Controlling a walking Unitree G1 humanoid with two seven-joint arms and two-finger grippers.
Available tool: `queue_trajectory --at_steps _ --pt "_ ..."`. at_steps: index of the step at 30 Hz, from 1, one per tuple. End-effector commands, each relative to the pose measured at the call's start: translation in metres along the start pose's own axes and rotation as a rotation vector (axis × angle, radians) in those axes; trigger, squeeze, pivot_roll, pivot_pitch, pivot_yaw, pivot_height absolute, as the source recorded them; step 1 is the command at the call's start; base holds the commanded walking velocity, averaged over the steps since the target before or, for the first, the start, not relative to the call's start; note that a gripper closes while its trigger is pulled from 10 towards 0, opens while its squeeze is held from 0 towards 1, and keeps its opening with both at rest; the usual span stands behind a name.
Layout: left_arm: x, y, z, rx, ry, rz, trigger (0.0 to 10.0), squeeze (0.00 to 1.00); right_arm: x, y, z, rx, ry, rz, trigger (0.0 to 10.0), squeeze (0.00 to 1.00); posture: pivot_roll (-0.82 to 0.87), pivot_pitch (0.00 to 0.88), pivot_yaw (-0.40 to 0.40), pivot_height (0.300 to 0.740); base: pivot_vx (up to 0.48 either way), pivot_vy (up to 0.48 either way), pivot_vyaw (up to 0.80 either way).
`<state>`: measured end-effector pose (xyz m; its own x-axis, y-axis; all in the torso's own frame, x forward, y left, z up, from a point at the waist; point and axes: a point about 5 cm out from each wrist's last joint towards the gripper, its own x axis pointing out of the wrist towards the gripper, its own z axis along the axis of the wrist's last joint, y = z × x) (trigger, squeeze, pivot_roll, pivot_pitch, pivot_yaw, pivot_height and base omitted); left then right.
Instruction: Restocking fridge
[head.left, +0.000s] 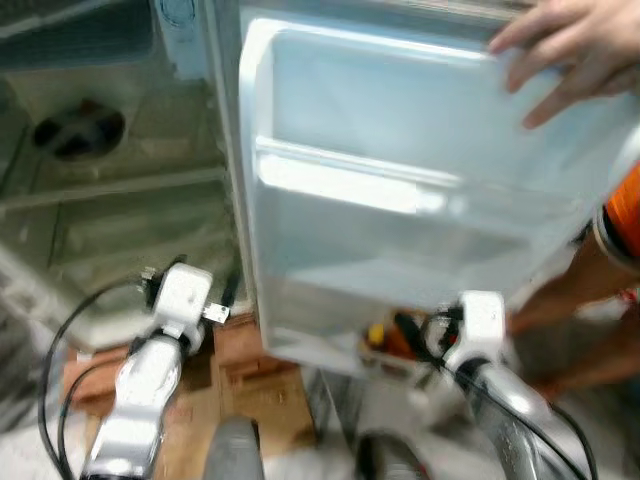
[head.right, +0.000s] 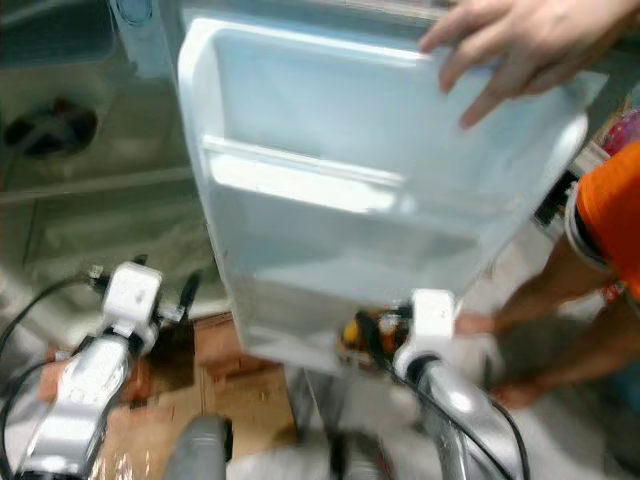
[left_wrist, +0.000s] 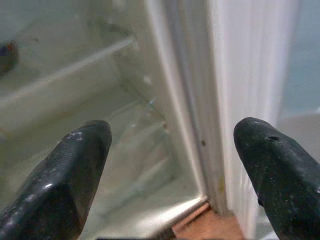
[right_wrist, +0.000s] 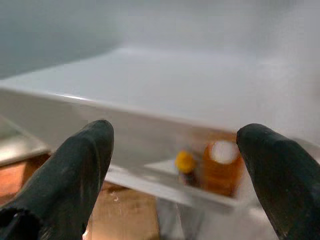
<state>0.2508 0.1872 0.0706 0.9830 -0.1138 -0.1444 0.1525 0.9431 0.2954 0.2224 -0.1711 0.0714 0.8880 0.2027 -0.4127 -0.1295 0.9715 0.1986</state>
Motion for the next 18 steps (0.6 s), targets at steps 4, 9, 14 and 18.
queue_trajectory --at_steps 4,9,14,18 --pt "0.0026 -0.0119 0.0044 -0.012 -0.014 -0.048 10.0 0.00 -0.0052 -0.0103 -0.0062 0.011 0.047 -0.040 10.0 0.00 0.08 0.000 -0.051 0.698 -0.479 0.000 0.00" --pt "0.0026 -0.0122 0.0042 -0.012 -0.014 -0.050 10.0 0.00 -0.0042 -0.0101 -0.0051 0.010 0.046 -0.040 10.0 0.00 0.08 0.000 -0.051 0.698 -0.480 0.000 0.00" --pt "0.0039 -0.0130 0.0045 -0.012 -0.014 -0.053 10.0 0.00 -0.0015 -0.0091 -0.0019 0.008 0.034 -0.033 10.0 0.00 0.08 0.000 -0.051 0.698 -0.475 0.000 0.00" --pt "0.0045 -0.0135 0.0056 -0.015 -0.023 -0.056 10.0 0.00 0.0016 -0.0070 0.0031 0.005 0.006 -0.020 10.0 0.00 0.08 0.000 -0.052 0.698 -0.411 0.000 0.00"
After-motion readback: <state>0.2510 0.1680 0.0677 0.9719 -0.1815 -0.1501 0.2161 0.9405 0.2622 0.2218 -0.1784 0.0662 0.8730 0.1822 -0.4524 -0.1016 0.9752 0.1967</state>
